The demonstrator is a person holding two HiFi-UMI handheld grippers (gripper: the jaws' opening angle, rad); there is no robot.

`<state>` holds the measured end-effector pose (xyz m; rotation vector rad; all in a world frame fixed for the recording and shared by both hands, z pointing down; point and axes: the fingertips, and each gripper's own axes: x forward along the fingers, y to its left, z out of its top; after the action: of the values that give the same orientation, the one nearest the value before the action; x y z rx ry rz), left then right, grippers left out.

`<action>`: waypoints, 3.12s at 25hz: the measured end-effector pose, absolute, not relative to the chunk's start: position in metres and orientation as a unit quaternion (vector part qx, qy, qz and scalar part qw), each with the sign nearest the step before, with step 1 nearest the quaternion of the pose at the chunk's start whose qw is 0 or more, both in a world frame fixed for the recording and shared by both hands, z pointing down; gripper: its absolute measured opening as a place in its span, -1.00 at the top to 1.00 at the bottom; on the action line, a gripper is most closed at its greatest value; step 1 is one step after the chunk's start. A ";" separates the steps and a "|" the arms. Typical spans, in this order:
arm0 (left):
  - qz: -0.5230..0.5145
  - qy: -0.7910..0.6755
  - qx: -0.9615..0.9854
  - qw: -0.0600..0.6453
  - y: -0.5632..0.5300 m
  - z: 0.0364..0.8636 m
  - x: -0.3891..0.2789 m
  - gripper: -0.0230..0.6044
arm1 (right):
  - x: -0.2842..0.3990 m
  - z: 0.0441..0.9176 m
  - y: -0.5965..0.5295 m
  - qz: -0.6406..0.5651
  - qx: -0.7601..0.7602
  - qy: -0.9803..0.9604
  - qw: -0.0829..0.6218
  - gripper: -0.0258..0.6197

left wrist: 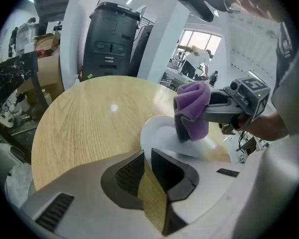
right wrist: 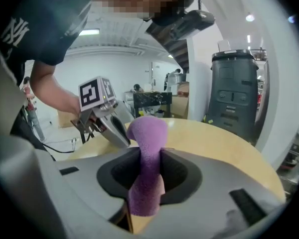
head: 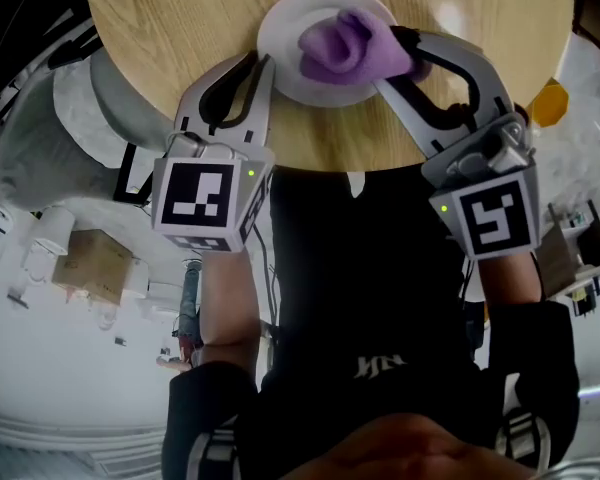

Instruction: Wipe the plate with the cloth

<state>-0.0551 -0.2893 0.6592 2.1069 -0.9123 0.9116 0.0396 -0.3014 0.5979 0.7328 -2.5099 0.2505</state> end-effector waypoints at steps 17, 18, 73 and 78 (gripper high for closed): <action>0.362 -0.350 0.806 0.312 -0.289 0.658 -0.054 0.78 | 0.025 0.630 -0.292 0.078 0.201 -0.932 0.291 0.60; 0.362 -0.350 0.806 0.312 -0.289 0.658 -0.054 0.78 | 0.036 0.631 -0.291 0.080 0.208 -0.927 0.301 0.60; 0.364 -0.356 0.806 0.304 -0.287 0.659 -0.054 0.79 | 0.040 0.633 -0.270 0.152 0.203 -0.918 0.306 0.62; 0.364 -0.356 0.805 0.305 -0.287 0.659 -0.056 0.79 | 0.074 0.632 -0.263 0.168 0.229 -0.897 0.338 0.62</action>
<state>-0.0560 -0.2870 0.6593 2.1304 -0.9414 0.9650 0.0740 -0.2627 0.6319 0.5979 -2.3368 0.4384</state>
